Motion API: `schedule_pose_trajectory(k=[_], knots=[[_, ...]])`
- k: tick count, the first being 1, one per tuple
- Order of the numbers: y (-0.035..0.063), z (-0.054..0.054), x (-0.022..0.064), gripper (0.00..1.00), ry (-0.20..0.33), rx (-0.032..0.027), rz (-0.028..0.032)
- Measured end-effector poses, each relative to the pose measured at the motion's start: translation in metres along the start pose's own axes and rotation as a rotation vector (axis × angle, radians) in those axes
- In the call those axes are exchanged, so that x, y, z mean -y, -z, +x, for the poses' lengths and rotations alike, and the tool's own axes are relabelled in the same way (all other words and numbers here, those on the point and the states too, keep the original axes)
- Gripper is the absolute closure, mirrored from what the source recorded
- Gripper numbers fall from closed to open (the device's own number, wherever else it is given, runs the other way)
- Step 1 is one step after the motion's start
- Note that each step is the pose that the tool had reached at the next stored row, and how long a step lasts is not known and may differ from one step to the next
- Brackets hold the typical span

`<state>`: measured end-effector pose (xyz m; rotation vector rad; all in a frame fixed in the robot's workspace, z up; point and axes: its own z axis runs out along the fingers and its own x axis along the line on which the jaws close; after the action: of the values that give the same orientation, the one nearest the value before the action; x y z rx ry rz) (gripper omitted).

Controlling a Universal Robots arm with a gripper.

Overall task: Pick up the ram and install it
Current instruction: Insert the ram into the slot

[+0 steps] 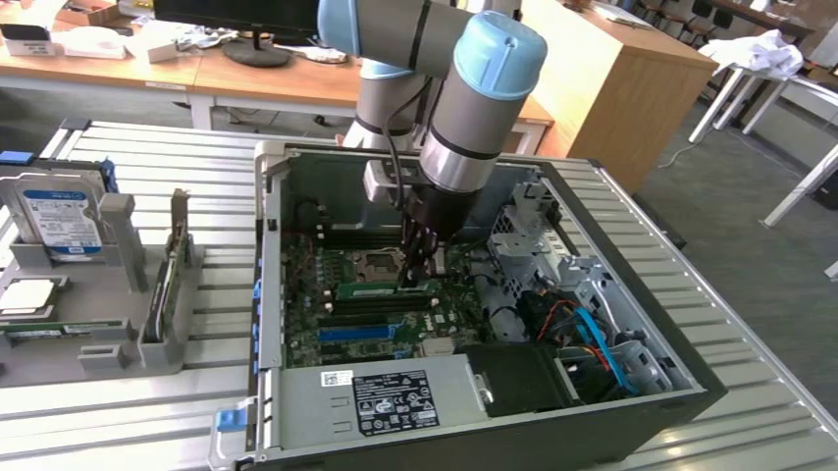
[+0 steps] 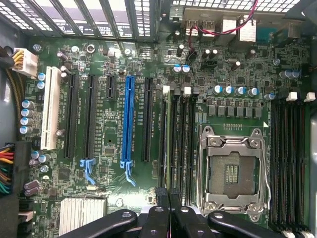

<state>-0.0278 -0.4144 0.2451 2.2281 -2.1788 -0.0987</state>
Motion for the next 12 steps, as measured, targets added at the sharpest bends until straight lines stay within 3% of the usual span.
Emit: schedule_pose_trajectory(k=[12], knots=[[-0.0008,0.0002,0.0000,0.88,-0.009,0.0008,0.0003]])
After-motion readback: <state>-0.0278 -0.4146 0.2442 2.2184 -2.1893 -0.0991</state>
